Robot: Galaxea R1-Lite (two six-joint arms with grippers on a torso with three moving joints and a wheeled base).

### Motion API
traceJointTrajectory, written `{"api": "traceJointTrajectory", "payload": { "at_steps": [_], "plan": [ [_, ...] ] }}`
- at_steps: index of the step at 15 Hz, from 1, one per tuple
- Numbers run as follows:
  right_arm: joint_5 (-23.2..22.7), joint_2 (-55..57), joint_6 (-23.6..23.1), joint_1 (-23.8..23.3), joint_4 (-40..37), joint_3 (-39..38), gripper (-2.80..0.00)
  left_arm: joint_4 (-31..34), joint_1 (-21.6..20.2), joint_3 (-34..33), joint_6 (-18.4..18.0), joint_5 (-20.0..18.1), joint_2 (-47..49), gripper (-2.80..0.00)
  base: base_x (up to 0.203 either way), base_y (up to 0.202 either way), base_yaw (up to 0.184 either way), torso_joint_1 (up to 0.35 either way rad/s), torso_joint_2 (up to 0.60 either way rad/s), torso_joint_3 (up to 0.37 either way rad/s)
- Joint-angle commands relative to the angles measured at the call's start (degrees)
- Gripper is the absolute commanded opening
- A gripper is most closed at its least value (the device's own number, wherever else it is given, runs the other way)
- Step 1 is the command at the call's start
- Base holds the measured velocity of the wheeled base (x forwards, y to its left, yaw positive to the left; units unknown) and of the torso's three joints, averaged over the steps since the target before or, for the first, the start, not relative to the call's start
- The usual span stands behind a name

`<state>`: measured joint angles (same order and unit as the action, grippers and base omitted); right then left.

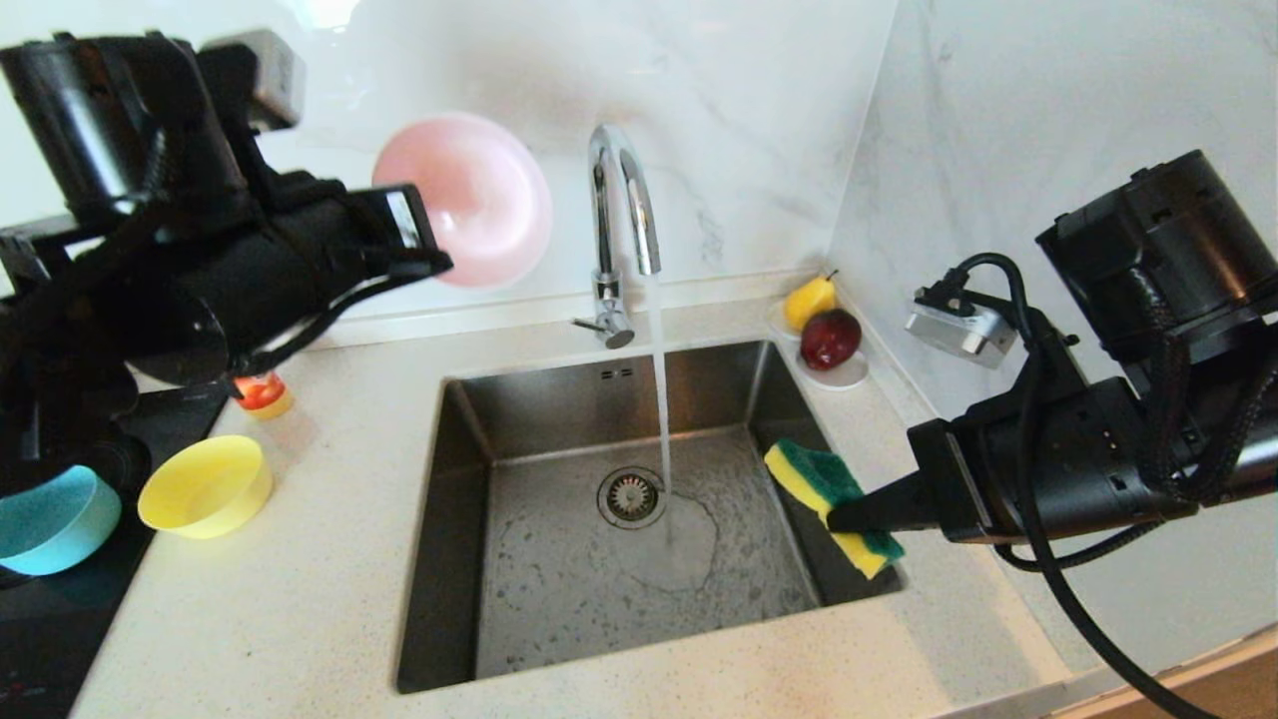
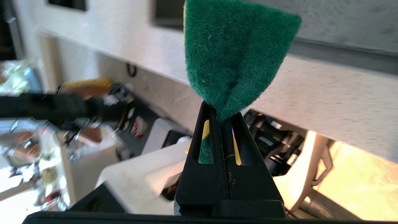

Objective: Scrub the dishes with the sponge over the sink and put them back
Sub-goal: Wipe the bowl

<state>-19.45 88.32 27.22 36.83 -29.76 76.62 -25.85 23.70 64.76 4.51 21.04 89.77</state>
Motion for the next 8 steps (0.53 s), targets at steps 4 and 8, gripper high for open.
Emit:
{"api": "traceJointTrajectory", "payload": {
  "at_steps": [4, 8],
  "plan": [
    [-5.42, -2.16, 0.03, 2.62, -0.21, 1.60, -2.80, 28.18, 0.02, -8.93, 12.98, -13.04, -6.50, -2.80, 0.000, 0.000, 0.000, 0.000, 0.00, 0.000],
    [-6.08, -0.84, -0.47, 6.99, -0.74, 3.05, -2.80, 37.52, 1.43, -11.20, 13.68, -18.14, -6.70, -2.80, 0.000, 0.000, 0.000, 0.000, 0.00, 0.000]
  ]
}}
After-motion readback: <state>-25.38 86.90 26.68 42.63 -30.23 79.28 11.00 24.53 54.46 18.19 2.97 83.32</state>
